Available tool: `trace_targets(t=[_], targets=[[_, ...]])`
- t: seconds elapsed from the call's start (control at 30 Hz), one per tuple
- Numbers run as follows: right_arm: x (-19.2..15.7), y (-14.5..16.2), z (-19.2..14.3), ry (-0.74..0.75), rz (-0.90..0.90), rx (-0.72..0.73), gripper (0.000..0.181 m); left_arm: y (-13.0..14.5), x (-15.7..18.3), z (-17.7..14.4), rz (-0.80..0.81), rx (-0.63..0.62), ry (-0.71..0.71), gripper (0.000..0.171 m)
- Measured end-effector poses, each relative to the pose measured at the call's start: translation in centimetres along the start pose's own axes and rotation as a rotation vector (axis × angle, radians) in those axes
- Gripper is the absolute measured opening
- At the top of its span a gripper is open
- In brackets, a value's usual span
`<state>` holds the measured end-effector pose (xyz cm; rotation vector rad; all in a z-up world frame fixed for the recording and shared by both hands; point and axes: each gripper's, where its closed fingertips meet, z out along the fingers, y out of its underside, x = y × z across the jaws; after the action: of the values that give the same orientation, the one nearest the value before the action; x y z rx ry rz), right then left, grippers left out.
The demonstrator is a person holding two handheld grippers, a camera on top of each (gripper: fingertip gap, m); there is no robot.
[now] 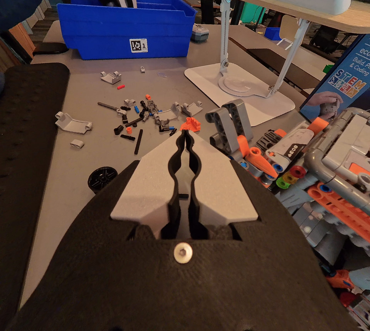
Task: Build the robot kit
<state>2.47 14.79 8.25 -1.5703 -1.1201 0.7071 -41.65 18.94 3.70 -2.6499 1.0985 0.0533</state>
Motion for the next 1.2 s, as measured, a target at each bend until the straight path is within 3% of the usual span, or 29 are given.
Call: trace_targets(t=[0.1,0.2,0.3,0.4,0.6,1.0,1.2], targets=[[-0.1,0.0,0.1,-0.003,-0.002,-0.001,0.0,-2.3,-0.3,-0.4,0.001,0.072,-0.003,0.019],[-0.1,0.0,0.1,-0.004,-0.004,-0.003,0.0,-2.2,-0.7,0.0,-0.003,0.025,-0.022,0.032],[-0.1,-0.1,-0.1,-0.002,-0.002,0.005,0.0,0.4,-0.8,-1.7,-0.076,-0.025,-0.049,0.032],[-0.3,-0.4,-0.1,-0.01,-0.005,0.016,0.0,4.0,0.0,-3.1,-0.178,-0.076,-0.06,0.02],[-0.7,-0.7,-0.1,-0.031,-0.01,0.03,0.0,8.5,1.3,-1.7,-0.355,-0.152,-0.06,0.012],[-1.0,-1.4,-0.7,-0.034,-0.018,0.061,0.0,9.9,2.4,-0.6,-0.413,-0.206,-0.064,0.02],[-1.0,-1.5,-0.8,-0.032,-0.02,0.066,0.0,9.2,2.7,0.1,-0.403,-0.176,-0.038,0.009]])
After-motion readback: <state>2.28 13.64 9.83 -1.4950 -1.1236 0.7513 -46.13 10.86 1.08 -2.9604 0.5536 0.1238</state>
